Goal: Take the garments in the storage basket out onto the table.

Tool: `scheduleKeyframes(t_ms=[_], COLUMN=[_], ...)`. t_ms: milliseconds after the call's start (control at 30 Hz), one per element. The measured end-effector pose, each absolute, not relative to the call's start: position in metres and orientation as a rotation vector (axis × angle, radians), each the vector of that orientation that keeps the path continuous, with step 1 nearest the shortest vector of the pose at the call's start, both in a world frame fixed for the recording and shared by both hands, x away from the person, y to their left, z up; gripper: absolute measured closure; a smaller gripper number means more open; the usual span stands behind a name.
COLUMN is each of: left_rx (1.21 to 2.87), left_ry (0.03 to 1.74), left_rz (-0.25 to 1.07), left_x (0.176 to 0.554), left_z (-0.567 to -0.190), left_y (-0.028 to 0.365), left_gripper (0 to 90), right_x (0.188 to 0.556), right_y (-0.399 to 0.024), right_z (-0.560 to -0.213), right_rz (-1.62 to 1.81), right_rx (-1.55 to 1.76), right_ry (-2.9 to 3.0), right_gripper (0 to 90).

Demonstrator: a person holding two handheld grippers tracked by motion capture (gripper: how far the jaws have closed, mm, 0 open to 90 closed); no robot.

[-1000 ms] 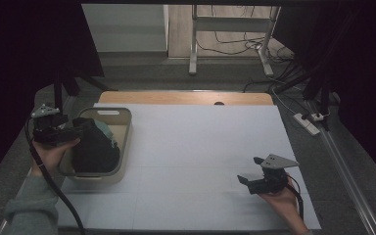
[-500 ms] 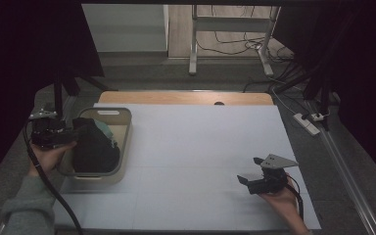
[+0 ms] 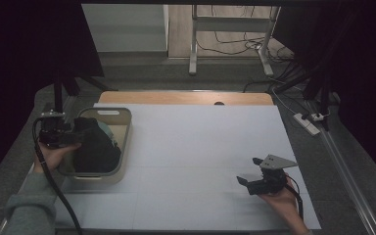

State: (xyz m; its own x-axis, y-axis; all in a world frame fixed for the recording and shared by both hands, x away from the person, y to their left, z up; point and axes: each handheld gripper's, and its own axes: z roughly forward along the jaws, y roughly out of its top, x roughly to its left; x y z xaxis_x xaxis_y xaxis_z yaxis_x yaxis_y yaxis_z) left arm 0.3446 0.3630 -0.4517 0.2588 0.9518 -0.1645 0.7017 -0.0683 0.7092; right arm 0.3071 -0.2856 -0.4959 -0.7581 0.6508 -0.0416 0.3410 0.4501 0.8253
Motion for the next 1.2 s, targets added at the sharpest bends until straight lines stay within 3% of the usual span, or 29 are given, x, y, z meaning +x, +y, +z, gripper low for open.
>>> scheduleKeyframes(t_ms=[467,1200], left_rx=[1.969,2.117], left_ry=[1.549,1.579], left_rz=[0.361,0.375], left_x=[0.364,0.377], left_z=[-0.473,-0.480], left_y=[0.345,0.328], left_gripper=[4.5,8.9], right_x=[0.307,0.307], right_y=[-0.285,-0.284], right_z=[-0.497,-0.497], right_rz=[1.209,1.184], right_rx=[0.842,0.841], right_ry=[2.364,2.366], right_gripper=[6.6,6.8])
